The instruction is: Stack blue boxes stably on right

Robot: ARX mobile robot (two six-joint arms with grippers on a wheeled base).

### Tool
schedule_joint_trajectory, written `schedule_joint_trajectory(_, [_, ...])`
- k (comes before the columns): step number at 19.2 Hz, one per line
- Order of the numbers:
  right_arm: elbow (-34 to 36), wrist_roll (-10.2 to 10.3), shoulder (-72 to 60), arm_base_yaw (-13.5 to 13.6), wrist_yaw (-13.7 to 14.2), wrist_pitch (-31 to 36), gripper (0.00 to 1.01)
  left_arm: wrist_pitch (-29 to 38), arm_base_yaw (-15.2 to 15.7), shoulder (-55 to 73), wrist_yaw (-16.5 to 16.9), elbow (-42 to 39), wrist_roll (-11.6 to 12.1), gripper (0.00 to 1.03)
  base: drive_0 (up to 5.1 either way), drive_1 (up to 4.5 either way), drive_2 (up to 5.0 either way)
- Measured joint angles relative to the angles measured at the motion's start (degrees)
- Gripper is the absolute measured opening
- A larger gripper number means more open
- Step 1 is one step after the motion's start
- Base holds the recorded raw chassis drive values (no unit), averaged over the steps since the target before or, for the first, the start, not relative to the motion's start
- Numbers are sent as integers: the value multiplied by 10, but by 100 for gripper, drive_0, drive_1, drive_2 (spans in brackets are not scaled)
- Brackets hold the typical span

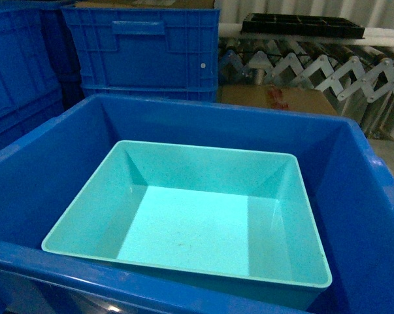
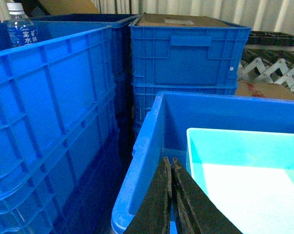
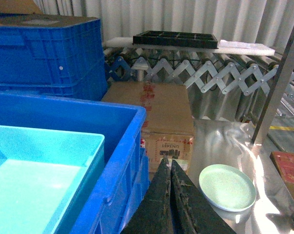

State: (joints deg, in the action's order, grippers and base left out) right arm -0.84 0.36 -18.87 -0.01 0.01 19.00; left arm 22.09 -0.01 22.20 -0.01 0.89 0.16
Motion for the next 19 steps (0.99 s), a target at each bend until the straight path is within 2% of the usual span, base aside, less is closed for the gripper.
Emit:
schedule_joint_trajectory(14, [0, 0, 60, 0, 0, -60, 2, -68, 0, -72, 0, 0, 0, 2, 0, 0, 0])
schedule_joint_trajectory(17, [0, 0, 90, 0, 0, -91, 2, -105, 0, -107, 0, 0, 0, 2, 0, 0, 0])
schedule_joint_trajectory(18, [0, 0, 143, 0, 0, -171, 2, -118, 0, -119, 0, 0, 0, 2, 0, 0, 0])
schedule_joint_trajectory(19, [0, 0, 187, 0, 0, -184, 2, -140, 0, -134, 0, 0, 0, 2, 0, 0, 0])
